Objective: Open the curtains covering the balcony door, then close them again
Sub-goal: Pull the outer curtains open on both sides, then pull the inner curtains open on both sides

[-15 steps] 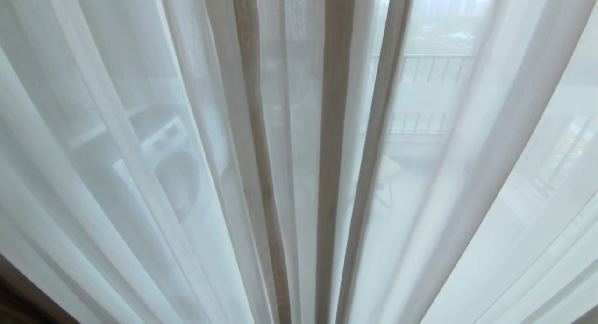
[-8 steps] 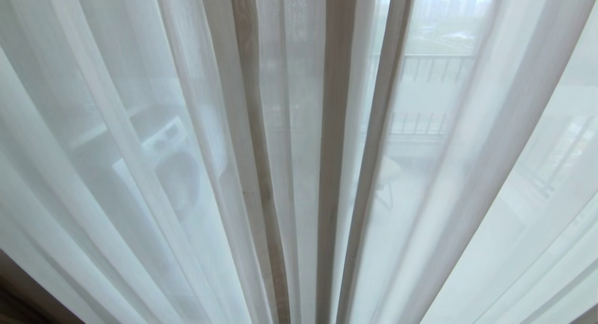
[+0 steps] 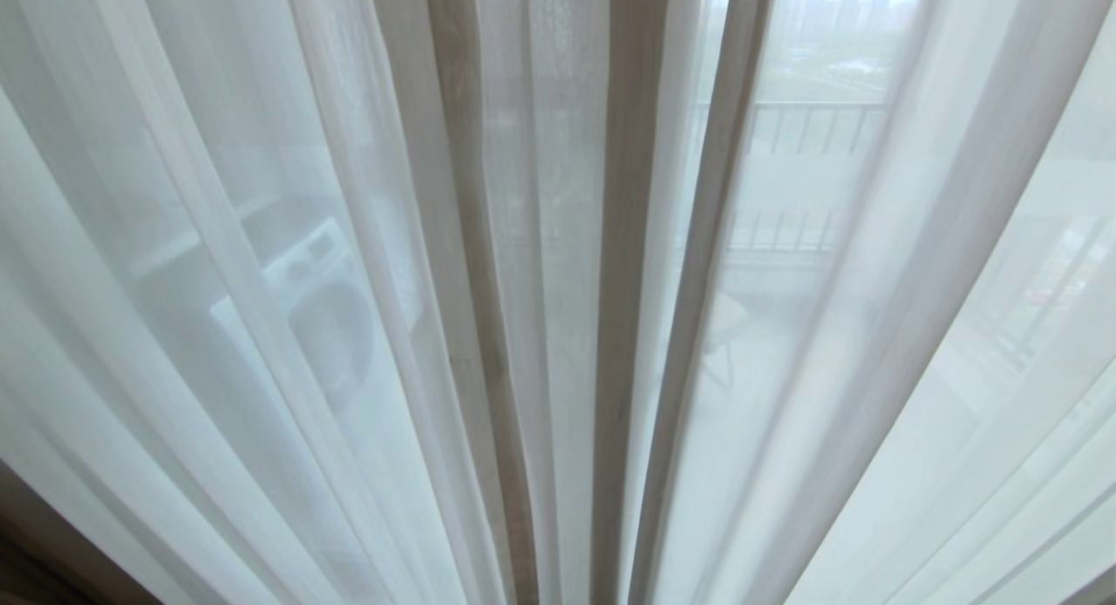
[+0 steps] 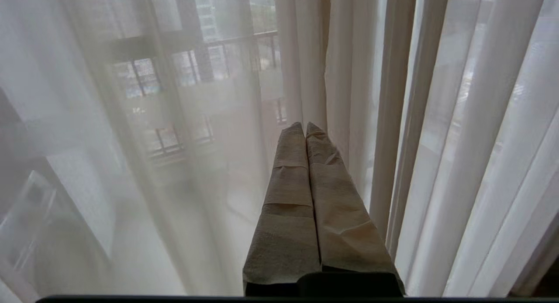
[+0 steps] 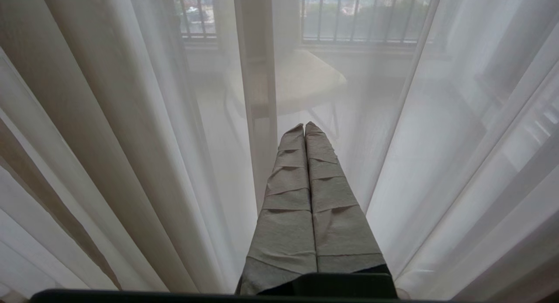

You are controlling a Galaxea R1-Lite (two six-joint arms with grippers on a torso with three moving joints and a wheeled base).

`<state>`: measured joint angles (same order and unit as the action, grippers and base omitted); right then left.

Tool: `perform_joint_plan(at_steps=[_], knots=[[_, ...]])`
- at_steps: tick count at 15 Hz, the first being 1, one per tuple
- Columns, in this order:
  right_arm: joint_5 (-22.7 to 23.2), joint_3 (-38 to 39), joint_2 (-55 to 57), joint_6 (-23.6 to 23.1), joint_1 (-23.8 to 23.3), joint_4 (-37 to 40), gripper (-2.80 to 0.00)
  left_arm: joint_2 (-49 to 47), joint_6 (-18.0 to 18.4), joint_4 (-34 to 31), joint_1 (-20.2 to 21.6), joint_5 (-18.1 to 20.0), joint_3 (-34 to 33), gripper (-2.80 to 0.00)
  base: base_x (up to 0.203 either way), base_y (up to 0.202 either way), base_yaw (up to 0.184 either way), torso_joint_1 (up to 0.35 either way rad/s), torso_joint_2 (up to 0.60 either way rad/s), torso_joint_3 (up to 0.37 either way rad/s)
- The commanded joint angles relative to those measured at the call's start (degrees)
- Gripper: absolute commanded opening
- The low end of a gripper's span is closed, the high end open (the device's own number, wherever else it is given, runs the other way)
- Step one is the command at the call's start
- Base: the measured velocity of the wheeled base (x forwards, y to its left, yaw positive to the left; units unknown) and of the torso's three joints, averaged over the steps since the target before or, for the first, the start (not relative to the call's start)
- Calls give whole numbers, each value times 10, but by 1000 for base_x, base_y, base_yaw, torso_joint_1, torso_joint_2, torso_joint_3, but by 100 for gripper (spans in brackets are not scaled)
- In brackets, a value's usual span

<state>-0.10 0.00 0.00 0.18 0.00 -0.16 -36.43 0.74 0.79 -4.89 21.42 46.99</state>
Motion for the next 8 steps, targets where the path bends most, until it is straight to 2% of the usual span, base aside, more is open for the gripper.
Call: perform_joint_plan(at_steps=[1,6,8], knots=[[0,0,0,0,0,0,-280,-120,-1,3,-22,19,76,-280,0,0,0,0,0,0],[0,0,0,0,0,0,-280,-266,0,85,-104,24,179,-280,0,0,0,0,0,0],[0,0,0,0,0,0,-280,-313,0,108,-120,23,212,-280,0,0,0,0,0,0]])
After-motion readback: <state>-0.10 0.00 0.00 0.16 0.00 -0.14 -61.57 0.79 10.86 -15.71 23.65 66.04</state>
